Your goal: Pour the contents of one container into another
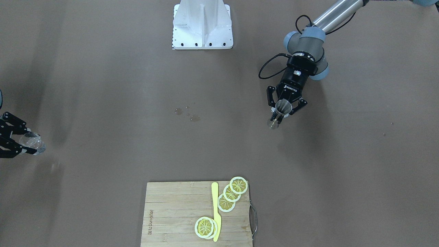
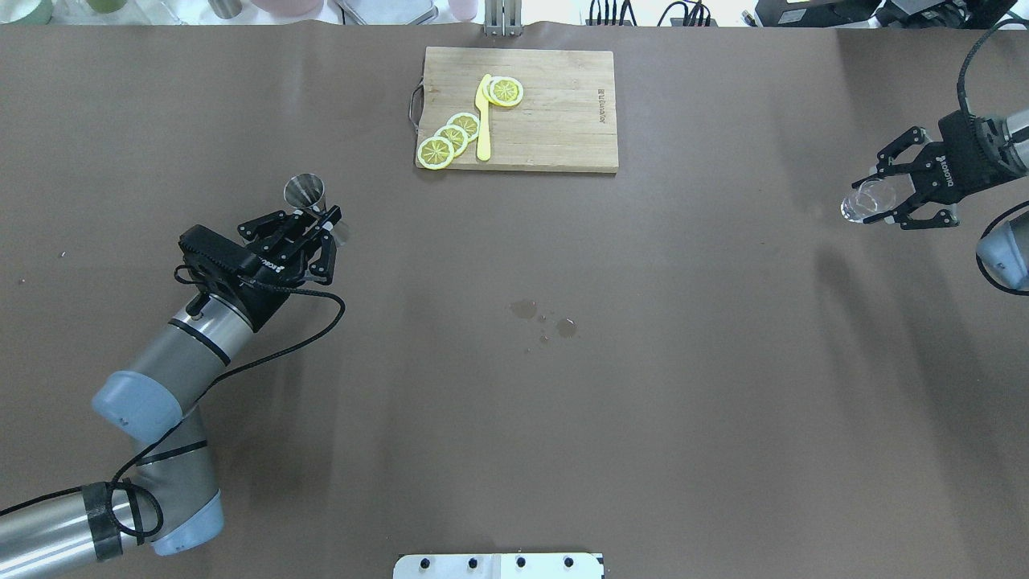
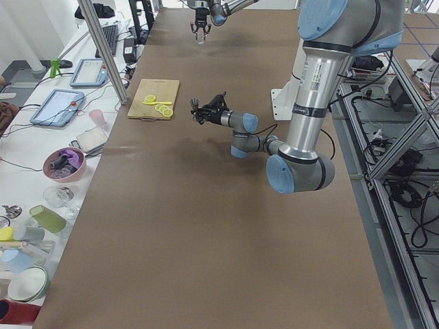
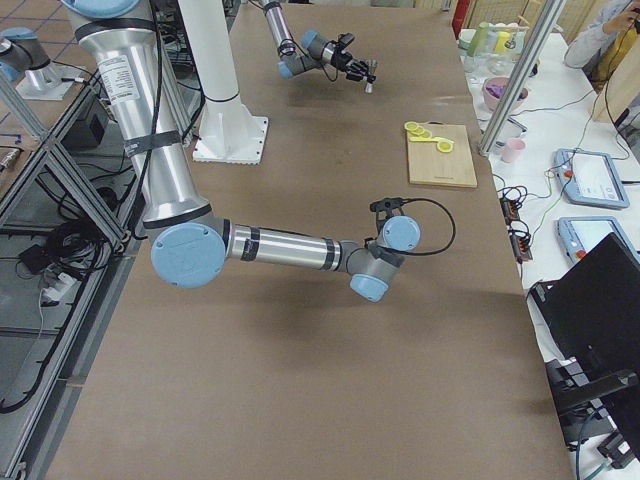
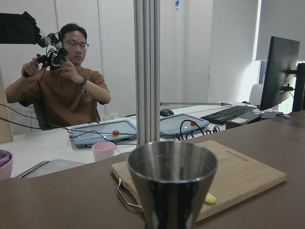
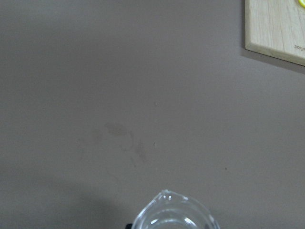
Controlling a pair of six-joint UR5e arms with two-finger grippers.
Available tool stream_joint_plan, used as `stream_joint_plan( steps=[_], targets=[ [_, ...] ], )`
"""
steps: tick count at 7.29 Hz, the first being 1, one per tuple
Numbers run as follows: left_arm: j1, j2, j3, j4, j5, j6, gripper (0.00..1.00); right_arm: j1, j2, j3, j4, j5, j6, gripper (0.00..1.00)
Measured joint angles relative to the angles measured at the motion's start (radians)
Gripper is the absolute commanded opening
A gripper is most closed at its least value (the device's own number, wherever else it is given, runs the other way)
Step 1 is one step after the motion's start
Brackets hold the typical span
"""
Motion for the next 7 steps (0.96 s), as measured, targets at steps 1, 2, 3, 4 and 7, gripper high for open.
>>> stream_joint_plan(
  steps=[1,2,3,4,7],
  targets=[
    [0.019,0.004,-0.001,0.003,0.023,0.002,0.0,0.0,0.001,-0.026,0.03,-0.001,0.007,0.0],
    [0.026,0.011,-0.003,0.021,0.027,0.006,0.0,-0.001,0.005,-0.036,0.045,-0.004,0.034,0.0],
    [0.028,0.017,-0.007,0.058,0.013,0.006,0.0,-0.002,0.014,-0.036,0.052,-0.017,0.079,0.0],
    [0.027,0.023,-0.014,0.099,-0.009,0.004,0.0,-0.004,0.024,-0.029,0.055,-0.039,0.125,0.0],
    [0.033,0.032,-0.03,0.179,-0.032,0.002,0.0,-0.048,0.033,0.053,0.059,-0.143,0.275,0.0]
  ],
)
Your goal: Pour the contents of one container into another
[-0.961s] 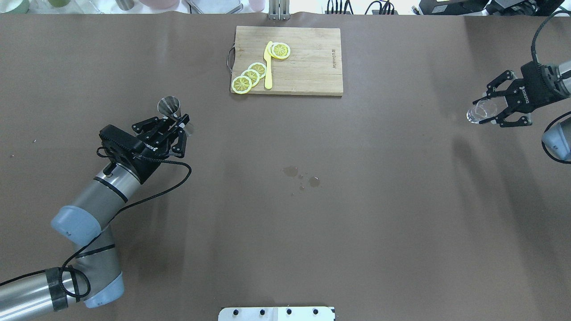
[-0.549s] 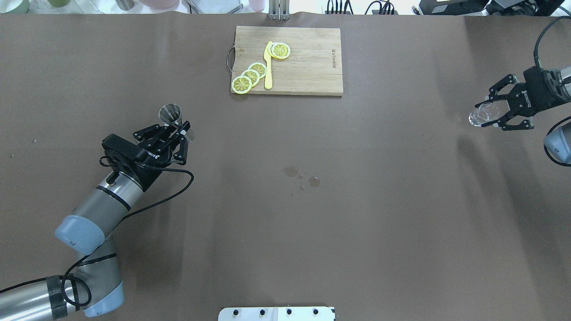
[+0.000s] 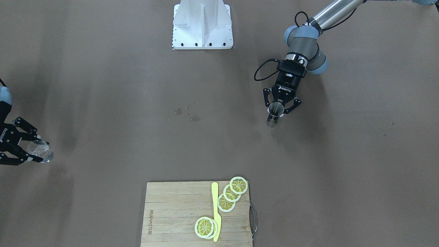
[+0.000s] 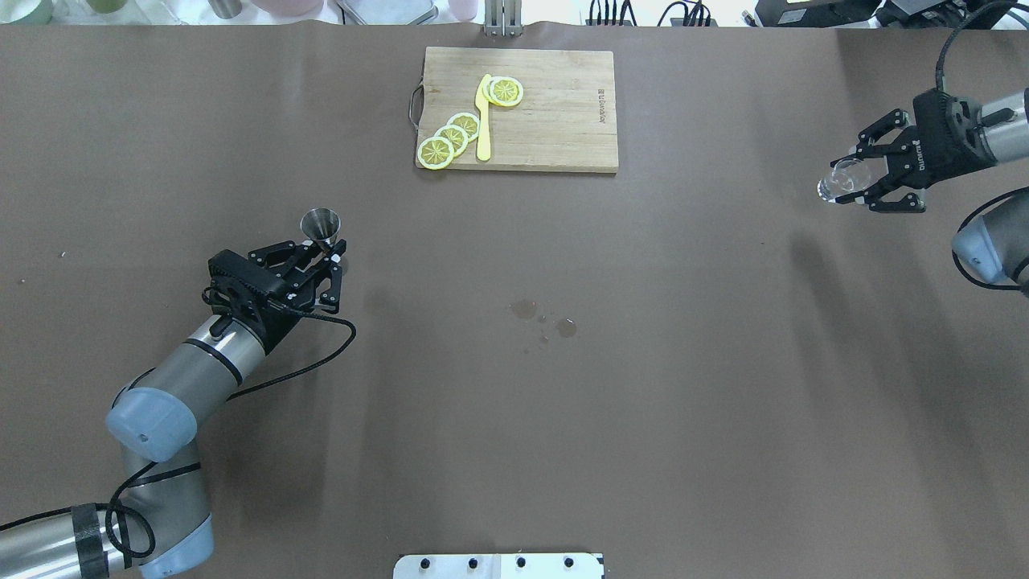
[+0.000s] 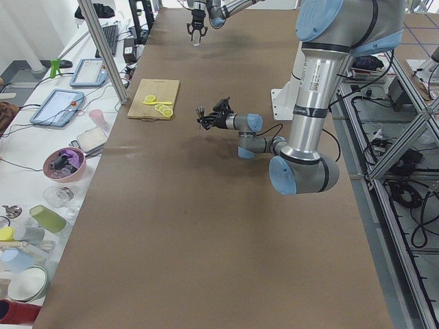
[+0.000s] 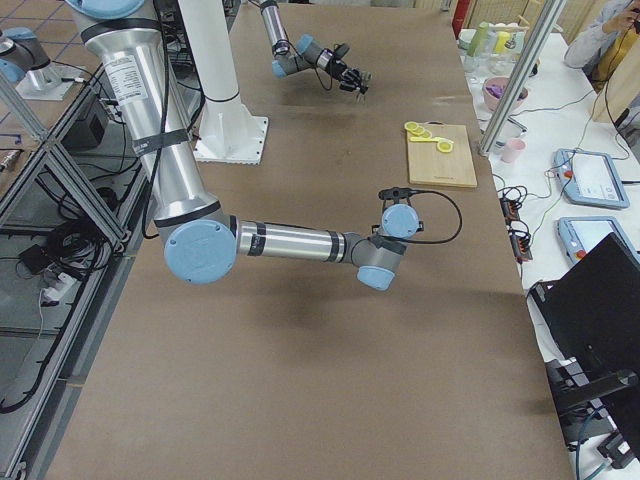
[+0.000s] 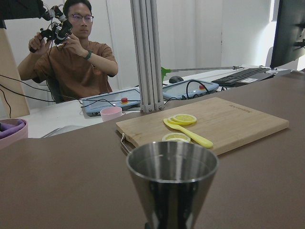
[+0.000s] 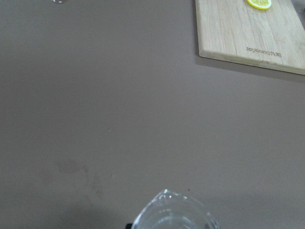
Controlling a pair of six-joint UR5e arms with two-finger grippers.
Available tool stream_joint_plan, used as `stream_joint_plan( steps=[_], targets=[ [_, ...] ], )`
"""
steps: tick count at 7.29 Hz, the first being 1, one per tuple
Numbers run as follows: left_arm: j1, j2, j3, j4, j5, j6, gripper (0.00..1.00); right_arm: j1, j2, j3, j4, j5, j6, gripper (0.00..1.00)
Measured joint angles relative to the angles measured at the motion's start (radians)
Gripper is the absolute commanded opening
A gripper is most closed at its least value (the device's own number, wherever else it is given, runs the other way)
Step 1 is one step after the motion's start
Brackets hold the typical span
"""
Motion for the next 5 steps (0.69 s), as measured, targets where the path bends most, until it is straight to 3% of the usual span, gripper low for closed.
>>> stream_joint_plan(
  steps=[5],
  targets=[
    [0.024,0.08,-0.052,0.008,-0.013,0.002,0.0,-0.076,-0.131,0.211,0.005,-0.15,0.204,0.0]
  ],
)
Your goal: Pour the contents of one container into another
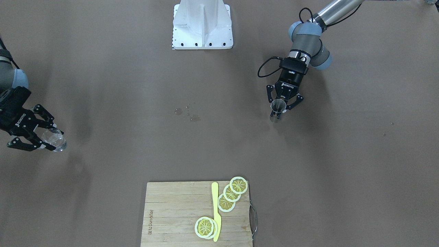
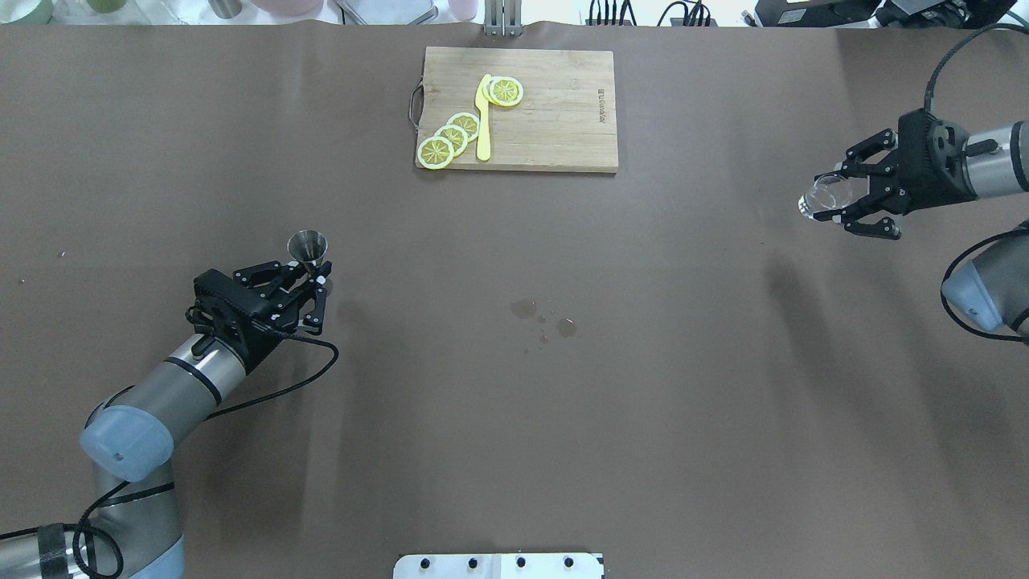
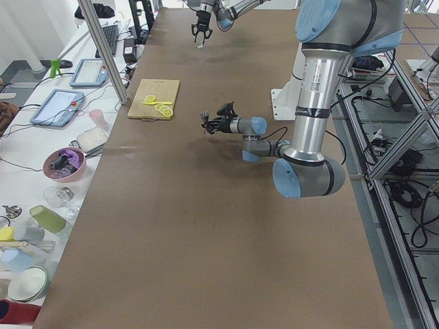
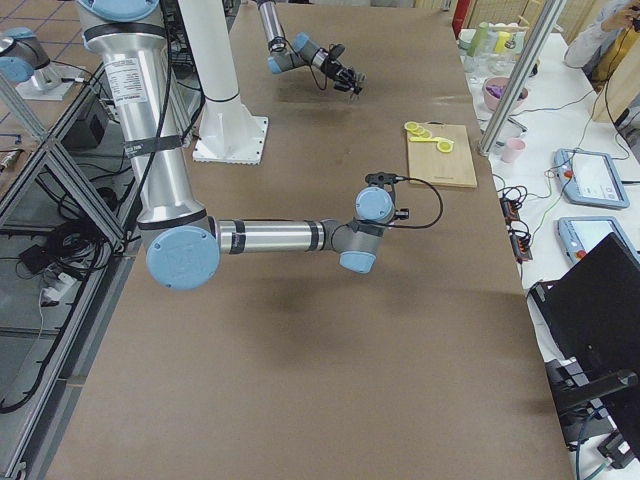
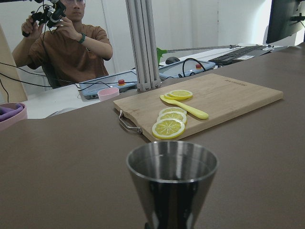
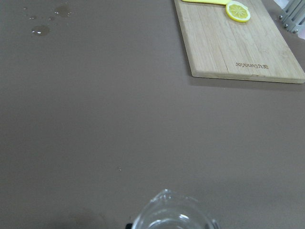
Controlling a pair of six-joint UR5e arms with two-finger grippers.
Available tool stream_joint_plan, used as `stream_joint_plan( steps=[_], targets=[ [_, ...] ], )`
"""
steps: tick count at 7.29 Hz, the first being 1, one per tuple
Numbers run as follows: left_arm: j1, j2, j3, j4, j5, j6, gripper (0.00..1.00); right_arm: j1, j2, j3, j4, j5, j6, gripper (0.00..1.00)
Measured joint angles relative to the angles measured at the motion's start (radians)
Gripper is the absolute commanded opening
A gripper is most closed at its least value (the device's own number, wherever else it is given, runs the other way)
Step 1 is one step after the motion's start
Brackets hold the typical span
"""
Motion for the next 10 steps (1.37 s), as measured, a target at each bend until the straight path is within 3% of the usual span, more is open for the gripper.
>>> stream_joint_plan(
  steps=[4,7,10],
  targets=[
    [-0.003,0.065,-0.021,-0.039,-0.029,0.005,0.0,-0.048,-0.067,0.023,0.121,-0.097,0.187,0.0],
    [0.015,0.066,0.027,-0.111,-0.001,0.007,0.0,-0.124,-0.071,-0.041,0.247,-0.156,0.309,0.0],
    [0.035,0.067,0.023,-0.123,0.013,0.009,0.0,-0.159,-0.071,-0.073,0.294,-0.162,0.359,0.0]
  ],
)
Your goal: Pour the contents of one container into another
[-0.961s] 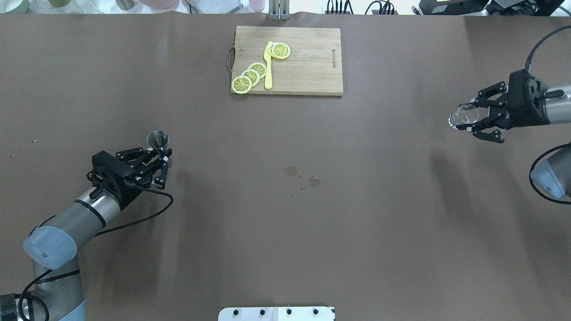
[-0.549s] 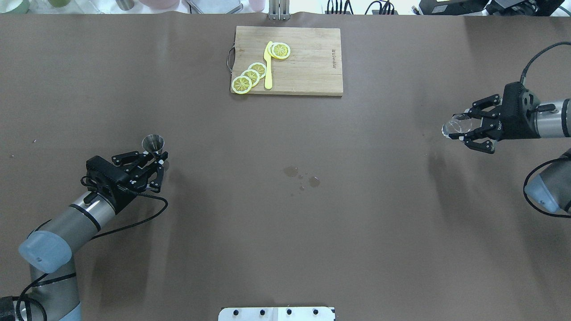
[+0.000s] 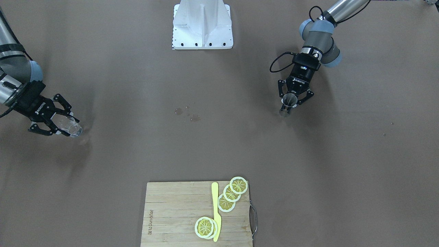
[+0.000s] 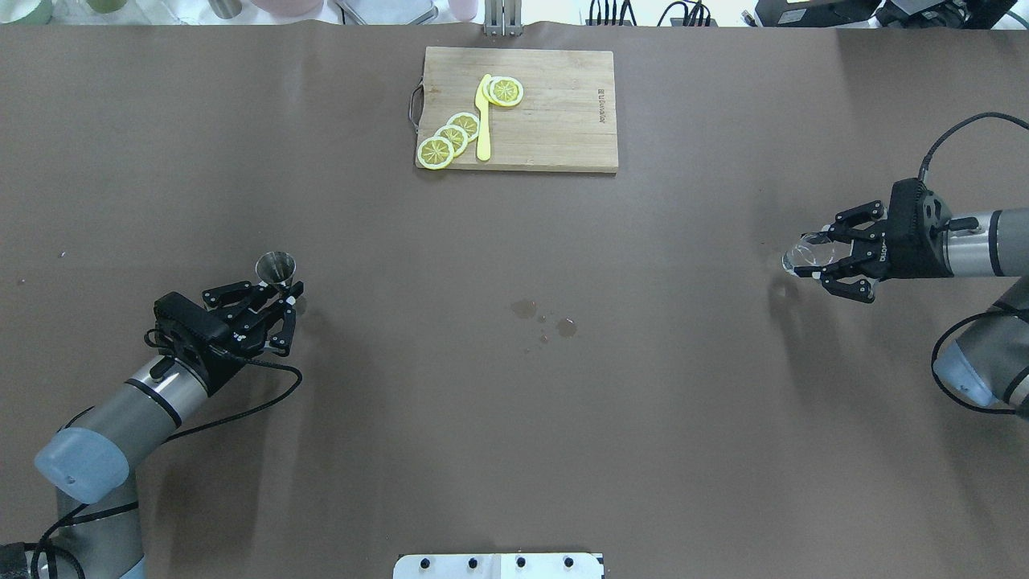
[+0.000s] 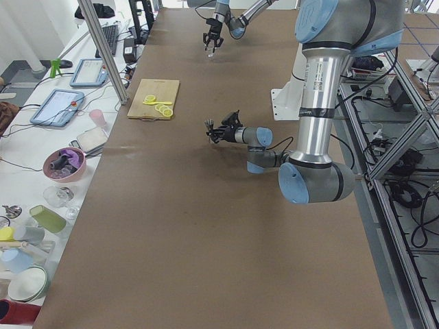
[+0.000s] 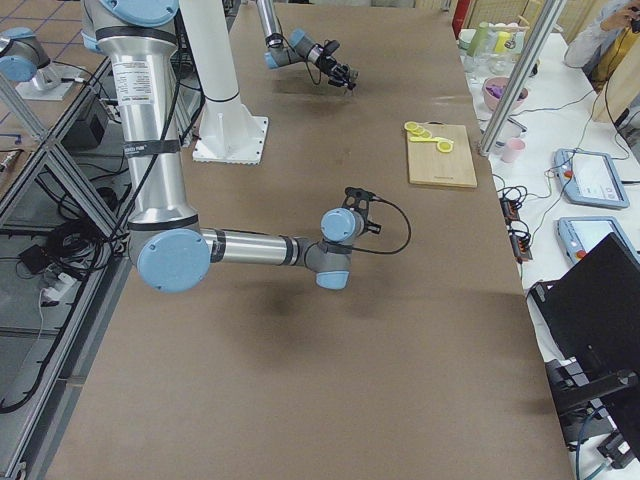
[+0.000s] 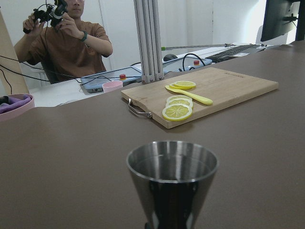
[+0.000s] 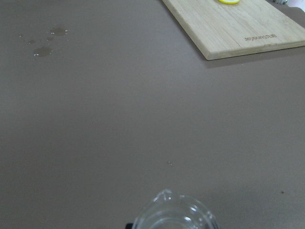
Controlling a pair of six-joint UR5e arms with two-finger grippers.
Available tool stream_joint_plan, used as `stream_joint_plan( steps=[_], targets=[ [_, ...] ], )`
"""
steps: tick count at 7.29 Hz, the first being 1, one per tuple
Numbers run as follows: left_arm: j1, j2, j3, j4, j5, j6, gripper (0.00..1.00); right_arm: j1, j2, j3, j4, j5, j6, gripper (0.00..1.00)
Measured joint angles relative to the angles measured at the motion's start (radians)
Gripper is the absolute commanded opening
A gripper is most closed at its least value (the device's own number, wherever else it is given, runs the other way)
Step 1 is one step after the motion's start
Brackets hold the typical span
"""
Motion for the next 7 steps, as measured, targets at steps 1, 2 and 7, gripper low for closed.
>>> stream_joint_plan(
  steps=[1,2,7],
  targets=[
    [0.014,0.0,-0.001,-0.001,0.011,0.0,0.0,-0.008,0.0,-0.011,0.01,-0.001,0.004,0.0],
    [0.023,-0.001,-0.002,-0.001,0.018,-0.001,0.0,-0.013,0.0,-0.022,0.021,-0.001,0.005,0.0],
    [0.031,-0.001,-0.002,-0.035,0.024,-0.001,0.0,-0.031,0.001,-0.049,0.037,-0.022,0.004,0.0]
  ],
)
